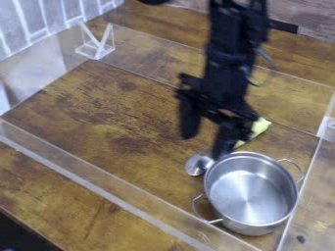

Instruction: Move the green spoon to the left

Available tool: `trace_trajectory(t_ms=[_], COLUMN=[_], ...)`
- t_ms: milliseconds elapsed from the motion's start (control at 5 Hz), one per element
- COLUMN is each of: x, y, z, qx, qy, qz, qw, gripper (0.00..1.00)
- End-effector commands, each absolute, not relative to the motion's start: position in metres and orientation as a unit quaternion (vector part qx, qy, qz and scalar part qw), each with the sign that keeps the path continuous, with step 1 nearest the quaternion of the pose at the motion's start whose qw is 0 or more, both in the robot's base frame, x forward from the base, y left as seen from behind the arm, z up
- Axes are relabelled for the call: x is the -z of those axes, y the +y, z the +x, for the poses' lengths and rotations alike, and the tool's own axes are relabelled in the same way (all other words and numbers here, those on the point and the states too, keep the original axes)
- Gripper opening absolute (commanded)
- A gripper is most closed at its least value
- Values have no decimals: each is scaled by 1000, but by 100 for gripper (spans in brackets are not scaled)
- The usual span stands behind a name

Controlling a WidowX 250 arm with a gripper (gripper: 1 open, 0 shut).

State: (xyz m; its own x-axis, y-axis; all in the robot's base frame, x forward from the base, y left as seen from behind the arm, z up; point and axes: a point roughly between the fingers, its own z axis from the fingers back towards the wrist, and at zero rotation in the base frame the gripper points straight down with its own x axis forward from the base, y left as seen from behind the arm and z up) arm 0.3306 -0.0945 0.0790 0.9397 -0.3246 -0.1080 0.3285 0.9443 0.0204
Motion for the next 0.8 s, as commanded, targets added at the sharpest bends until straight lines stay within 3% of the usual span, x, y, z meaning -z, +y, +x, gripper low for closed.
trace_trajectory(t_ms=[0, 400, 600], x=[-86, -81, -71], y=[-106, -95, -87], z=[351, 382, 384], qx=[178, 173, 162], qy=[12, 1, -2], qz=[16, 19, 16], qw=[984, 985, 987], gripper=[100, 100, 100])
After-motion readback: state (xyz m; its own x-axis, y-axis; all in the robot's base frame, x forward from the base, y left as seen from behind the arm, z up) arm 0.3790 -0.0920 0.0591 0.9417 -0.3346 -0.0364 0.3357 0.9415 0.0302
